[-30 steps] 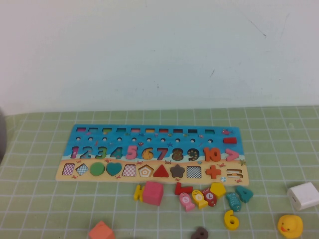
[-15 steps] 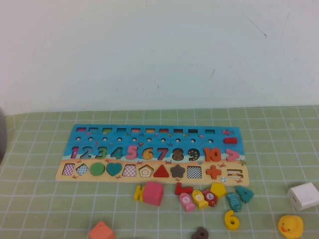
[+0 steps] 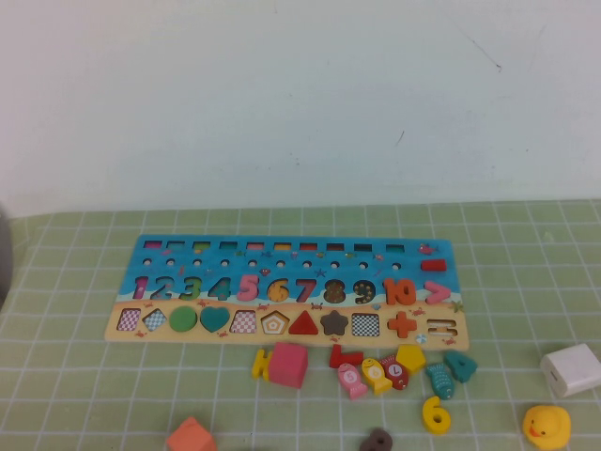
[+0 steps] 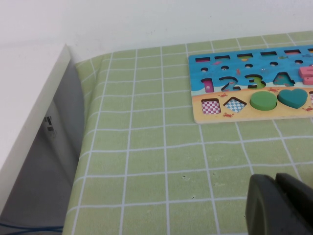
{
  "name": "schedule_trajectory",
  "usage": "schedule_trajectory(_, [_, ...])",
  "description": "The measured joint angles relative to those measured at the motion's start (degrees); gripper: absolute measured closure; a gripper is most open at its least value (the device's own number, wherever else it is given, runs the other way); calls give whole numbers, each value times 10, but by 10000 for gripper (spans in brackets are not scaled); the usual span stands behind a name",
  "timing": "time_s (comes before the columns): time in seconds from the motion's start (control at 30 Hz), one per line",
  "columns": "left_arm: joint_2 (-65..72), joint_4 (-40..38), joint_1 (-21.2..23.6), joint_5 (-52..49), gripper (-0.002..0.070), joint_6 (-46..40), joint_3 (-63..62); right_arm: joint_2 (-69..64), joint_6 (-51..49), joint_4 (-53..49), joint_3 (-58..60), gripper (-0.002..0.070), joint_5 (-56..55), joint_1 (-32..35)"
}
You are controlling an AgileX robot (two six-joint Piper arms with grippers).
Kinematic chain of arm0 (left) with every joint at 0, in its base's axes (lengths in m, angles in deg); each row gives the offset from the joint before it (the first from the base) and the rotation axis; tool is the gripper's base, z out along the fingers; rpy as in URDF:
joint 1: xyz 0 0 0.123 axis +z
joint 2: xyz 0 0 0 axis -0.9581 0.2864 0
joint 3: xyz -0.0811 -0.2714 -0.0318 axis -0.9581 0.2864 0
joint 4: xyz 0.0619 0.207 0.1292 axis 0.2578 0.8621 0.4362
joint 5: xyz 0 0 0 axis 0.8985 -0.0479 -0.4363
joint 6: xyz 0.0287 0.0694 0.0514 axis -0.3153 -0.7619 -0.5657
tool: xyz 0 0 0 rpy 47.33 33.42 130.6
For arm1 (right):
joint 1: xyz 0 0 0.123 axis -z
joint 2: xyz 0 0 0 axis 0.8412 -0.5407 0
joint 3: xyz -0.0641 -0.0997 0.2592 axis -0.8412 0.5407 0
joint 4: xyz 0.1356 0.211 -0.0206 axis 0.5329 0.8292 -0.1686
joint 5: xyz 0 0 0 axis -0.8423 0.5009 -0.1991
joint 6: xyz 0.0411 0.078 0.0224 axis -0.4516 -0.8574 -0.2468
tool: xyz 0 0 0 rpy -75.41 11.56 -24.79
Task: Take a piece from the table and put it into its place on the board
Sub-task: Pick up the "number 6"
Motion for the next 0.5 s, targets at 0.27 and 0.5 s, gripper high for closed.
schedule_trajectory(0.27, [0, 0, 0, 0, 676, 0, 0, -226, 65, -28, -188, 677, 151, -31])
schedule_trajectory(0.5, [0, 0, 0, 0, 676, 0, 0, -373, -34, -198, -274, 677, 171, -204])
